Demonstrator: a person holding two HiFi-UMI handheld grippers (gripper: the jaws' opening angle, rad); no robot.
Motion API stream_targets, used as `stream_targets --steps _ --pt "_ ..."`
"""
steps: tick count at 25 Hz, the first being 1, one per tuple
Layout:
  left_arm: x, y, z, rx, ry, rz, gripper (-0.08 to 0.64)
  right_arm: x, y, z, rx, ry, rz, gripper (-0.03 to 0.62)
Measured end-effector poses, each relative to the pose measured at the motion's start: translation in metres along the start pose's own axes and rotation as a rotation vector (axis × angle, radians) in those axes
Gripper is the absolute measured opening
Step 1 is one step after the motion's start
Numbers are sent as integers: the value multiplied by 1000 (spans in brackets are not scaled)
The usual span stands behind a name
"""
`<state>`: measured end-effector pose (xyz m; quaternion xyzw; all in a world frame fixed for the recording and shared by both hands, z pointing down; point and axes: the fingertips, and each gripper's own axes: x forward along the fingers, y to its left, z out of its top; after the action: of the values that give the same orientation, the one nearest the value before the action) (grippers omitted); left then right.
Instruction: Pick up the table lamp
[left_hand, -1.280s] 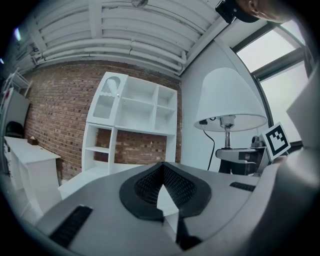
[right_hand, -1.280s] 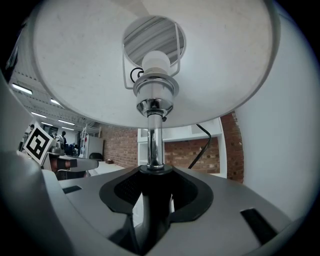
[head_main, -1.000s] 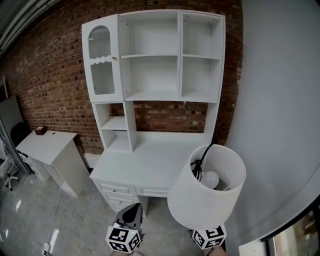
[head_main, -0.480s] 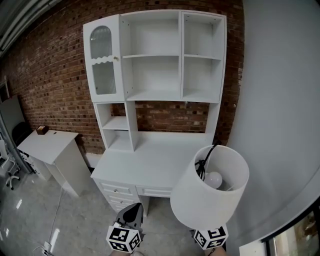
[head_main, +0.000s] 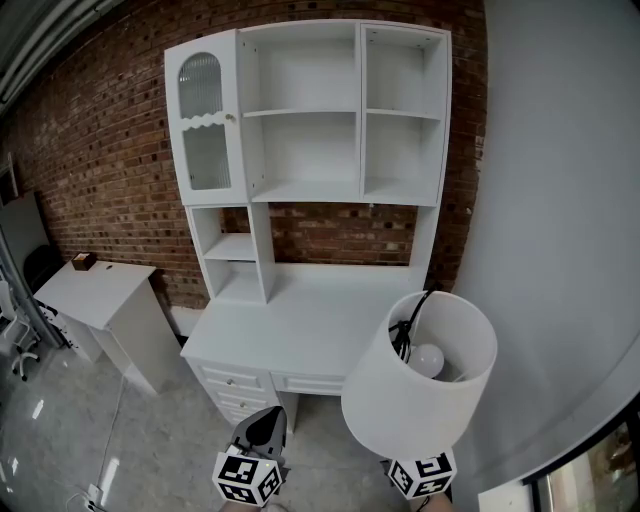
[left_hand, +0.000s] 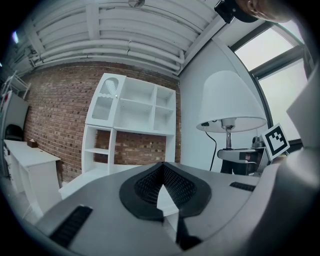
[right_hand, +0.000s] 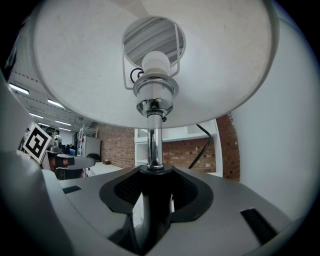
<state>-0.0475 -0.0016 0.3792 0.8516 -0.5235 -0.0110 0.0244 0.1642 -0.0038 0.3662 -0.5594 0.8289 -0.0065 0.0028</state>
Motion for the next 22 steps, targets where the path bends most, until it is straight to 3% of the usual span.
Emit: stream_targets --steps 22 --pt "8 -5 -1 7 2 4 -3 3 -9 -2 -15 2 -1 163"
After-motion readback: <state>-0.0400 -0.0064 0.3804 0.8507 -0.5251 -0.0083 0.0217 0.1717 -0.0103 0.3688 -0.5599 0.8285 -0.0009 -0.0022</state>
